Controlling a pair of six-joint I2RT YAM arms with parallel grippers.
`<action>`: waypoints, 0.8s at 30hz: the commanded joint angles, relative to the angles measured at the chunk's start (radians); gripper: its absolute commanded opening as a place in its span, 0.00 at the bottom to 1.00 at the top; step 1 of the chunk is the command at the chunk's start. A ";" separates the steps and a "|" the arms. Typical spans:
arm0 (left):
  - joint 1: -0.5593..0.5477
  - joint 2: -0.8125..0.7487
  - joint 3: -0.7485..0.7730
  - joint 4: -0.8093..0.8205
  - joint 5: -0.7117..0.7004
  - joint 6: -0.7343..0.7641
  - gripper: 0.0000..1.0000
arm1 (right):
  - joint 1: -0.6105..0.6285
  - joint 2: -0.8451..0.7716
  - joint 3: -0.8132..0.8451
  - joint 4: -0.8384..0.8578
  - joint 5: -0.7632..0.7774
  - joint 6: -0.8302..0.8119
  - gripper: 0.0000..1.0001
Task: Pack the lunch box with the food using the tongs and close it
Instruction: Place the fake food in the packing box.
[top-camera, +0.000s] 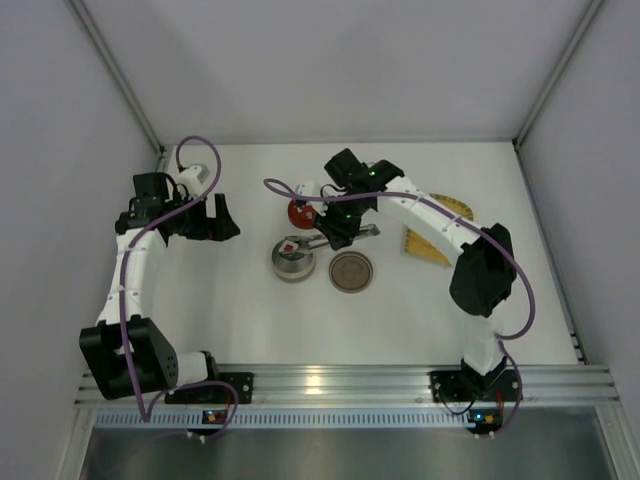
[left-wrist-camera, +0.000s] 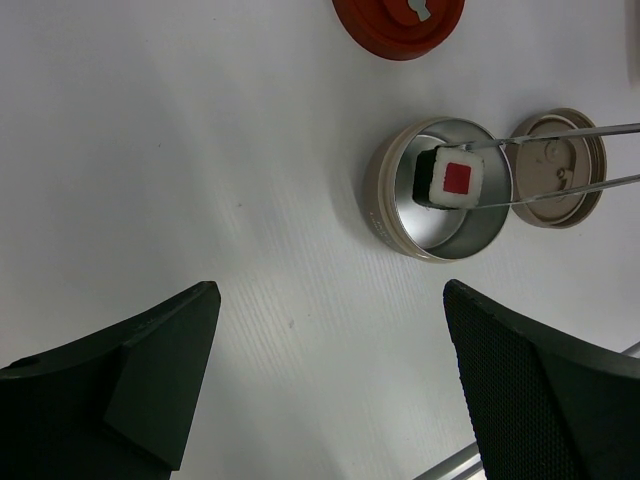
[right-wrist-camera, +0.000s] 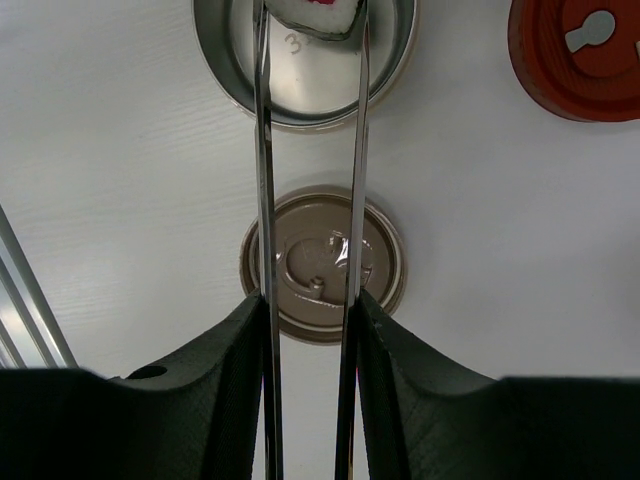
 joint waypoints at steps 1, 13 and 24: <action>0.005 0.001 0.013 0.032 0.014 0.006 0.98 | 0.027 0.015 0.062 0.078 -0.022 -0.020 0.00; 0.003 0.010 -0.010 0.062 0.012 0.003 0.98 | 0.038 0.004 0.009 0.136 -0.010 0.001 0.00; 0.005 0.021 -0.011 0.068 0.017 0.000 0.98 | 0.048 0.007 -0.034 0.171 0.004 0.015 0.00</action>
